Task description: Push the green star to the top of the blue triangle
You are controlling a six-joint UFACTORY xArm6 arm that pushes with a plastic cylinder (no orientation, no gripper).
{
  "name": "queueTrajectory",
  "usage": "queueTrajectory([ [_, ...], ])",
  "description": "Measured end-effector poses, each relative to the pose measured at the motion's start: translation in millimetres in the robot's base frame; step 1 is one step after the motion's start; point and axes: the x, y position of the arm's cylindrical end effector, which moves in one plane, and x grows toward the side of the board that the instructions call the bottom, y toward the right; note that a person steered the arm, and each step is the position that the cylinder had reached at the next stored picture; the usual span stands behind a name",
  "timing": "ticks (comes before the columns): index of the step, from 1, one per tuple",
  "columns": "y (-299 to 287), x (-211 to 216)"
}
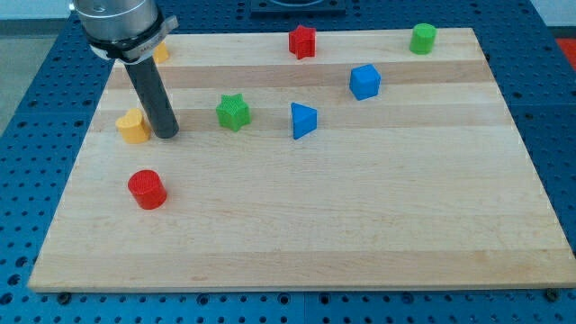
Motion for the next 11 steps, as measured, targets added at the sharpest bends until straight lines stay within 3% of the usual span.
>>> queueTrajectory([
  [2, 7.3, -2.1],
  [5, 58.7, -24.7],
  [7, 130.3, -26.1],
  [11, 176.8, -36.4],
])
